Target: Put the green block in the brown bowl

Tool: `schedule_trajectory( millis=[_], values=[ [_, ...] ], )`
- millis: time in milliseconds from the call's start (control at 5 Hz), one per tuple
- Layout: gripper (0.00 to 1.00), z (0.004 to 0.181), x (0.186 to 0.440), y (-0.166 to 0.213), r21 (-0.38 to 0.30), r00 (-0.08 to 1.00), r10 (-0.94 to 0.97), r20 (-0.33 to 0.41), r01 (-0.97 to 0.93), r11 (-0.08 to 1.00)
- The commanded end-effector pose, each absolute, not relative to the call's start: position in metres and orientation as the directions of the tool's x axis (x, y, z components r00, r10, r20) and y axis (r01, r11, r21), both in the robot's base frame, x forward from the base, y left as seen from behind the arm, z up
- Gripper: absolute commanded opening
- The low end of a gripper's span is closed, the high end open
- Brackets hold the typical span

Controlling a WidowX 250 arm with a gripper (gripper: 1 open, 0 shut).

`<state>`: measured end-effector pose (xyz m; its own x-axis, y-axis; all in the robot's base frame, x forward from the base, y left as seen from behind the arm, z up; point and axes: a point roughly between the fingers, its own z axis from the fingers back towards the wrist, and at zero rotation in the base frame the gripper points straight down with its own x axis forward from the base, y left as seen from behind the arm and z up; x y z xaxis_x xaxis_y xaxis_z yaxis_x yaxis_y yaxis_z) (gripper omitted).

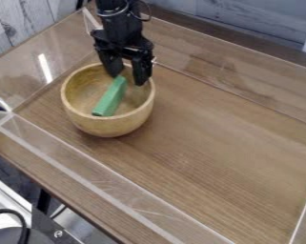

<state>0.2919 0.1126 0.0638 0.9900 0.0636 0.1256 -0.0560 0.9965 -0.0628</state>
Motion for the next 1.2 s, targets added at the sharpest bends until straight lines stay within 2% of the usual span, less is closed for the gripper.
schedule_trajectory(
  millis=[0, 200, 600, 800, 1000],
  values=[
    [1.00, 0.076, 0.301, 0.114, -0.042, 0.980, 0.049, 0.195, -0.041, 0.998],
    [1.00, 0.080, 0.299, 0.115, -0.021, 0.979, 0.070, 0.193, -0.067, 0.998],
    [1.00, 0.105, 0.289, 0.118, 0.022, 0.983, 0.107, 0.148, -0.112, 0.994],
    [0.00, 0.100, 0.292, 0.107, 0.012, 0.983, 0.114, 0.145, -0.117, 0.993],
    [1.00, 0.093, 0.293, 0.103, 0.007, 0.984, 0.124, 0.126, -0.125, 0.992]
  ],
)
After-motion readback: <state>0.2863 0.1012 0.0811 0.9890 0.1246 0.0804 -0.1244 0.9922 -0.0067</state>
